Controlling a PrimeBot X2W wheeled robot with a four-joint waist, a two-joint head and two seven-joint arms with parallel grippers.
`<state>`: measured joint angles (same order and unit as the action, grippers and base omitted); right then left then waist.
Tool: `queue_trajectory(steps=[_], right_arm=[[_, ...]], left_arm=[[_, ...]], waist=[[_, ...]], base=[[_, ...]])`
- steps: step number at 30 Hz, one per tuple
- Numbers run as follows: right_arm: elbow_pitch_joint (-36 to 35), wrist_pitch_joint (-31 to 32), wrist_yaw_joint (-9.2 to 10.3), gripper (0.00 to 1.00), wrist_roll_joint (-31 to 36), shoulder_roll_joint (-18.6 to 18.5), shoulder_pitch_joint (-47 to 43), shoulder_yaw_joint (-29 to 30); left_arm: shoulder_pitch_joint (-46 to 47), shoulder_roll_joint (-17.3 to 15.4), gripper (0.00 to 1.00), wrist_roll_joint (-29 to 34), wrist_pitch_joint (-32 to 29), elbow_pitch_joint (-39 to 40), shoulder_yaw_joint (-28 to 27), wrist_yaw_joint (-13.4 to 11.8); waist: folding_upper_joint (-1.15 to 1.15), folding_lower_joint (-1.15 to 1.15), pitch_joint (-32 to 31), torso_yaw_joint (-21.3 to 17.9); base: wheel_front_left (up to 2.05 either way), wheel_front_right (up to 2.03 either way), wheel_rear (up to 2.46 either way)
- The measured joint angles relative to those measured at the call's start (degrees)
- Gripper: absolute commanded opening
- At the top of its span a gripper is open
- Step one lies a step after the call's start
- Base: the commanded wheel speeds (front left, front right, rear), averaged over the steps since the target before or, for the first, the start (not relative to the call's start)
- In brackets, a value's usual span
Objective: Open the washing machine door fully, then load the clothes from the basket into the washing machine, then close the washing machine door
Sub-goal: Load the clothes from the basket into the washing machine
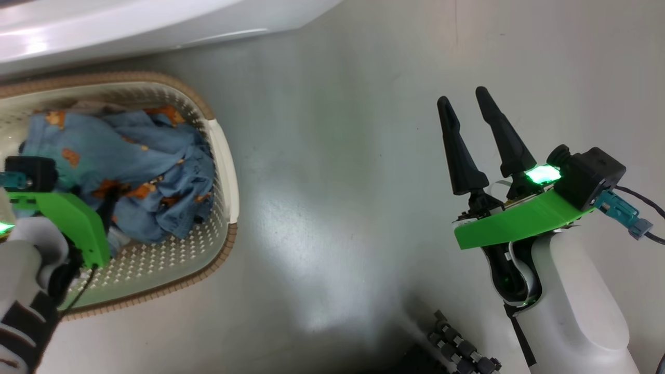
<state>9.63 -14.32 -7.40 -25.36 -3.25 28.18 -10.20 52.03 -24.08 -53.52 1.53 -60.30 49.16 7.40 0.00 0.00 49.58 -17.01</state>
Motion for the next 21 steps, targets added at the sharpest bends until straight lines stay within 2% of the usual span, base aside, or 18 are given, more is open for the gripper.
queue_trajectory(steps=[8, 14, 15, 16, 17, 18, 21], right_arm=[[-0.51, 0.0, 0.0, 1.0, -0.26, 0.07, 0.02, -0.64], [-0.6, 0.0, 0.0, 1.0, -0.26, 0.09, 0.02, -0.79], [-0.62, 0.0, 0.0, 1.0, -0.26, 0.1, 0.02, -0.79], [-0.6, 0.0, 0.0, 1.0, -0.26, 0.1, 0.02, -0.79], [-0.6, 0.0, 0.0, 1.0, -0.26, 0.1, 0.02, -0.8], [-0.6, 0.0, 0.0, 1.0, -0.26, 0.1, 0.02, -0.8], [-0.6, 0.0, 0.0, 1.0, -0.26, 0.1, 0.04, -0.82]], left_arm=[[2.58, -1.11, 1.0, -1.77, -0.67, -1.99, 2.58, 0.0], [2.54, -0.76, 1.0, -5.48, -5.72, 0.52, 5.75, 0.0], [2.54, -0.98, 0.7, -5.52, -5.55, 0.79, 6.16, 0.0], [2.54, -1.27, 0.46, -5.88, -5.55, 0.96, 6.39, 0.0], [2.54, -1.57, 0.29, -6.3, -5.55, 1.04, 6.75, 0.0], [2.54, -1.82, 0.0, -6.5, -5.52, 1.18, 7.14, 0.0], [2.55, -2.07, 0.0, -7.95, -5.21, 1.43, 8.13, 0.0]], waist=[[0.0, 0.0, 1.88, -0.94], [0.0, 0.0, 2.48, -1.41], [0.0, 0.0, 2.49, -1.41], [0.0, 0.0, 2.47, -1.41], [0.0, 0.0, 2.44, -1.4], [0.0, 0.0, 2.4, -1.39], [0.0, 0.0, 2.22, -1.28]], base=[[0.0, 0.0, 0.0], [0.0, 0.0, 0.0], [0.0, 0.0, 0.0], [0.0, 0.0, 0.0], [0.0, 0.0, 0.0], [0.0, 0.0, 0.0], [0.0, 0.0, 0.0]])
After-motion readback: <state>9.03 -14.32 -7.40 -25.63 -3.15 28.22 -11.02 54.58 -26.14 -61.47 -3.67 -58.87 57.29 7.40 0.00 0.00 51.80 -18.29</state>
